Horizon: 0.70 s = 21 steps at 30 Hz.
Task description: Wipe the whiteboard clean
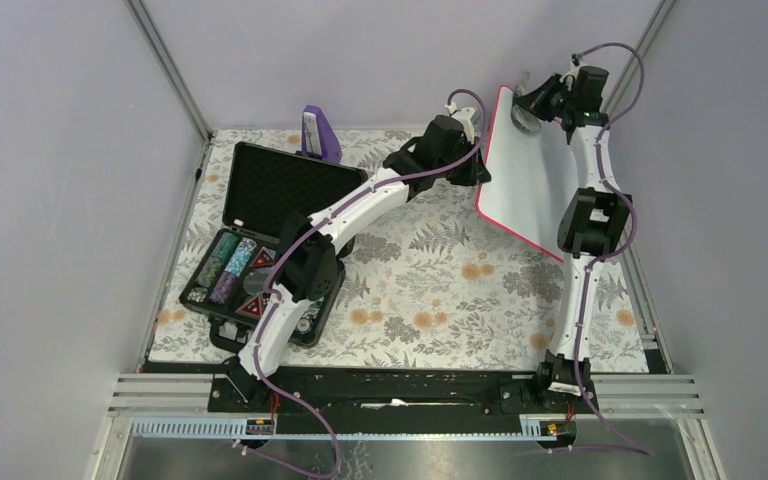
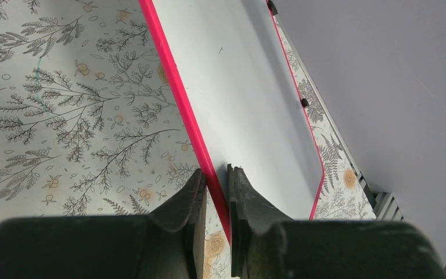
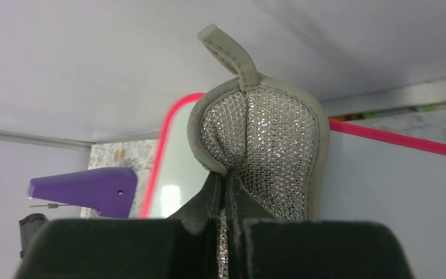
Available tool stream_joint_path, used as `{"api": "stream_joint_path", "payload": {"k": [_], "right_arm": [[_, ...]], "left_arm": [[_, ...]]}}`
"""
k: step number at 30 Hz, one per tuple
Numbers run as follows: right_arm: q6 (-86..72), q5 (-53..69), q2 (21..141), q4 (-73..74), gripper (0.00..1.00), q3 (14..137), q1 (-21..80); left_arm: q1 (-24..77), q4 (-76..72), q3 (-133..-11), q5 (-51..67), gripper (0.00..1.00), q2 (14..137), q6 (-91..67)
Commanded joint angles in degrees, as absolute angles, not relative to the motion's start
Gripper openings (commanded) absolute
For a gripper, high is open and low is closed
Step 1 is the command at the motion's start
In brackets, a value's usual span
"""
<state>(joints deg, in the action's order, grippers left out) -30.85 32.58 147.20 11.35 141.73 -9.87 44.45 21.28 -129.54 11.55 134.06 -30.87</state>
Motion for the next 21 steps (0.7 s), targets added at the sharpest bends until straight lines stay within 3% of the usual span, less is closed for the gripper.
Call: {"api": "stream_joint_path", "payload": {"k": [1,21], "right_arm": [[-33.1,38.4,145.7,10.7,0.00,146.6,-4.9],[-30.7,27.6,153.5,19.5,0.00,149.7,-10.5]], "left_arm": [[45.7,21.6,-131.2,13.4,0.00,136.3,-24.7],[45.7,22.3,-131.1,12.8,0.00,135.3,-24.2]]}}
